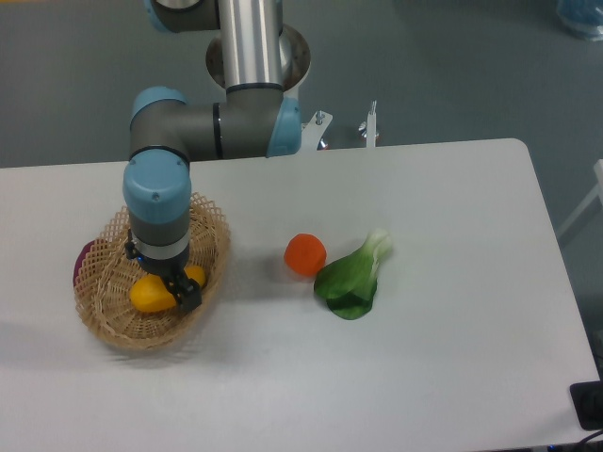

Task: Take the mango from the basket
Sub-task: 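Close the gripper around the yellow mango inside the basket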

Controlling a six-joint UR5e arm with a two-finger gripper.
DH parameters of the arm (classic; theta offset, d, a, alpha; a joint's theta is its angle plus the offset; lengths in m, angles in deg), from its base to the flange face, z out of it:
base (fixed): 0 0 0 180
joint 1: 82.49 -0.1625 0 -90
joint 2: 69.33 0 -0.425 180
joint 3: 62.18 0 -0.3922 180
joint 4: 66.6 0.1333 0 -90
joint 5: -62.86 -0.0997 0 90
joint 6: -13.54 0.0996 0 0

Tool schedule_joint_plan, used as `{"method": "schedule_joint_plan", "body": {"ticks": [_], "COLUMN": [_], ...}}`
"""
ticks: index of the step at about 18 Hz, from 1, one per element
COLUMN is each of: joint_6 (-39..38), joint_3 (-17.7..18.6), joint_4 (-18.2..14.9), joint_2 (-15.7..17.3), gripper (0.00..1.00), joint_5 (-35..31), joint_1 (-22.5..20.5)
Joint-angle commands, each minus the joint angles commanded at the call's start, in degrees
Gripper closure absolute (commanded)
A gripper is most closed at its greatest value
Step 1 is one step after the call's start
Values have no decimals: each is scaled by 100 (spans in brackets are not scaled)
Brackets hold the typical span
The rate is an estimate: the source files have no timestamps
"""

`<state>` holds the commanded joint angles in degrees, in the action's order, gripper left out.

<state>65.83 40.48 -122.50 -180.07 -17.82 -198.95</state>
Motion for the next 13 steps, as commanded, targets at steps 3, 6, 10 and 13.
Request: {"method": "schedule_joint_plan", "body": {"ticks": [3,6,10,13], "joint_6": [-9,-35,-88,-325], "joint_3": [-17,-17,-17,-17], "joint_4": [0,44,219,343], "joint_2": [-62,-167,-351,-396], "gripper": [0,0,0,0], "joint_5": [0,-9,-35,-26], "joint_1": [0,44,132,158]}}
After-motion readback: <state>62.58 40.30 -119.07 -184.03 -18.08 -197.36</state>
